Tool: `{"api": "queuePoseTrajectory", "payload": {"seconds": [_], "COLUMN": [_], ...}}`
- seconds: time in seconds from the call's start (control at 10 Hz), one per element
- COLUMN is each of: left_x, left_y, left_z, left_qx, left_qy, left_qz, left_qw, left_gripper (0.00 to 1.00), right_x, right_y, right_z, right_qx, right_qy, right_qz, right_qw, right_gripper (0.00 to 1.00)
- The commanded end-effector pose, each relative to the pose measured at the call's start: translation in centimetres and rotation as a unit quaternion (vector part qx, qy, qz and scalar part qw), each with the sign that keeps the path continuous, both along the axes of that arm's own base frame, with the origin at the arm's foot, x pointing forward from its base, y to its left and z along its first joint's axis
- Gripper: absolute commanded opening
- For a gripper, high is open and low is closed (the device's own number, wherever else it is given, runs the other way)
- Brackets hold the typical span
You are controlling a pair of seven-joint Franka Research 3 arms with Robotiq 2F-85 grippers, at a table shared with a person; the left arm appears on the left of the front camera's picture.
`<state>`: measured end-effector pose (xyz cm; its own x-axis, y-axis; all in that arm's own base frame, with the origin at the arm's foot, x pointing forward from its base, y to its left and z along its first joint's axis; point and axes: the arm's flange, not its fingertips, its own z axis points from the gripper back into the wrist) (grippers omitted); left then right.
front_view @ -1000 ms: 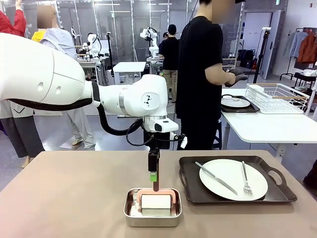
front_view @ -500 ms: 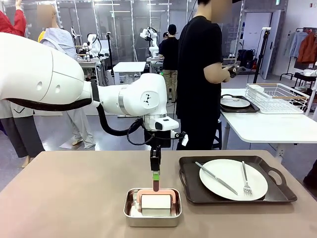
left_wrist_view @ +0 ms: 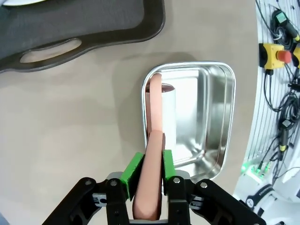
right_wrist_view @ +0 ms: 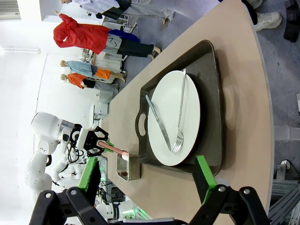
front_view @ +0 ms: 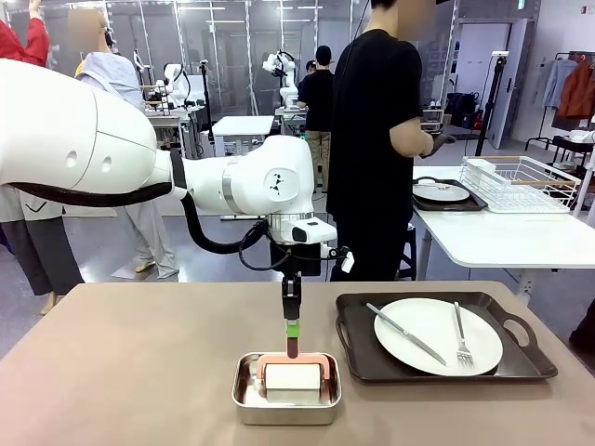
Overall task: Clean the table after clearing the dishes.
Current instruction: When the left (or right) Handle tray is removed, use the left hand (or right hand) to clean the left (or right) side of the table with the Lint Roller.
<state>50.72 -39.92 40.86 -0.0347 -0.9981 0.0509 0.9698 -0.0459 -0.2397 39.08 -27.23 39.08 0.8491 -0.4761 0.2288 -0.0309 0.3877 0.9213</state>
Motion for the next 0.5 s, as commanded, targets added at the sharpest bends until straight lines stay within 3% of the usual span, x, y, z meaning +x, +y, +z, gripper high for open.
{"api": "queuePoseTrajectory", "payload": {"seconds": [0.0,0.1,0.2,0.3,0.4], "left_x": [-1.7,-3.3,-4.9,-5.6,-5.2], "left_y": [1.0,2.2,5.3,9.9,14.0], "left_z": [3.4,7.3,11.7,14.8,15.2], "left_qx": [0.014,0.037,0.056,0.089,0.041], "left_qy": [-0.02,-0.069,-0.1,-0.122,-0.111], "left_qz": [0.064,0.125,0.231,0.39,0.501], "left_qw": [0.998,0.989,0.966,0.908,0.858], "left_gripper": [0.0,0.18,0.18,0.18,0.18], "right_x": [-0.3,-0.3,-0.3,-0.3,-0.3], "right_y": [0.1,0.1,0.1,0.1,0.1], "right_z": [0.2,0.2,0.2,0.2,0.2], "right_qx": [0.003,0.003,0.003,0.003,0.003], "right_qy": [-0.004,-0.004,-0.004,-0.004,-0.004], "right_qz": [0.0,0.0,0.0,0.0,0.0], "right_qw": [1.0,1.0,1.0,1.0,1.0], "right_gripper": [1.0,1.0,1.0,1.0,1.0]}}
